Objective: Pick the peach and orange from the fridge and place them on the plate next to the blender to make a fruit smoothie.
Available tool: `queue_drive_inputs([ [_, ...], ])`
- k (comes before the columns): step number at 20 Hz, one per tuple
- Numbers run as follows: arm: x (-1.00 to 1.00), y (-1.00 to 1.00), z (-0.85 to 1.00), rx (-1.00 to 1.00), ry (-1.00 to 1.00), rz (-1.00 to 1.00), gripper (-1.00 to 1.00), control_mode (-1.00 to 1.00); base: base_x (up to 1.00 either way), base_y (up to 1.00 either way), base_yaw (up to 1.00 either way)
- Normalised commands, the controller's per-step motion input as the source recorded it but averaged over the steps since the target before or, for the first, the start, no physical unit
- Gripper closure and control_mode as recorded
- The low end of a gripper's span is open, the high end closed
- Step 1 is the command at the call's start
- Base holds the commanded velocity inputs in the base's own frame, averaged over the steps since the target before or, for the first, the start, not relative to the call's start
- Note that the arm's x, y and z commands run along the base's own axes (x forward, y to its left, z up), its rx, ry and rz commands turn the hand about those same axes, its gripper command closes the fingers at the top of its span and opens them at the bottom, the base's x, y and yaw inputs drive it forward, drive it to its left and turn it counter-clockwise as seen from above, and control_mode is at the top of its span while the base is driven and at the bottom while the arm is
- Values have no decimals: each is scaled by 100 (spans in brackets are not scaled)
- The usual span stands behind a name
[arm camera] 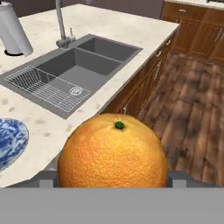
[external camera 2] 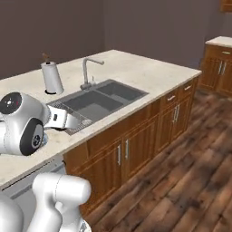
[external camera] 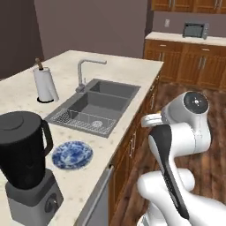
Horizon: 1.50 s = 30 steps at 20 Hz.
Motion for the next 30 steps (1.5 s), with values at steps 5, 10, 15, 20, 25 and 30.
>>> queue_drive_inputs([
  [5, 0, 0, 0, 0, 0, 0, 100, 100, 58, -23, 87],
  [10, 0, 0, 0, 0, 0, 0, 100, 100, 72, -25, 83],
  [15, 0, 0, 0, 0, 0, 0, 100, 100, 73, -17, 70],
  [20, 33, -6, -29, 3, 18, 26, 100, -100, 10, -6, 9],
  [25, 80, 46, -77, -2, 51, 7, 100, -100, 0, 0, 0],
  [30, 61, 46, -77, -3, 38, 0, 100, -100, 0, 0, 0],
])
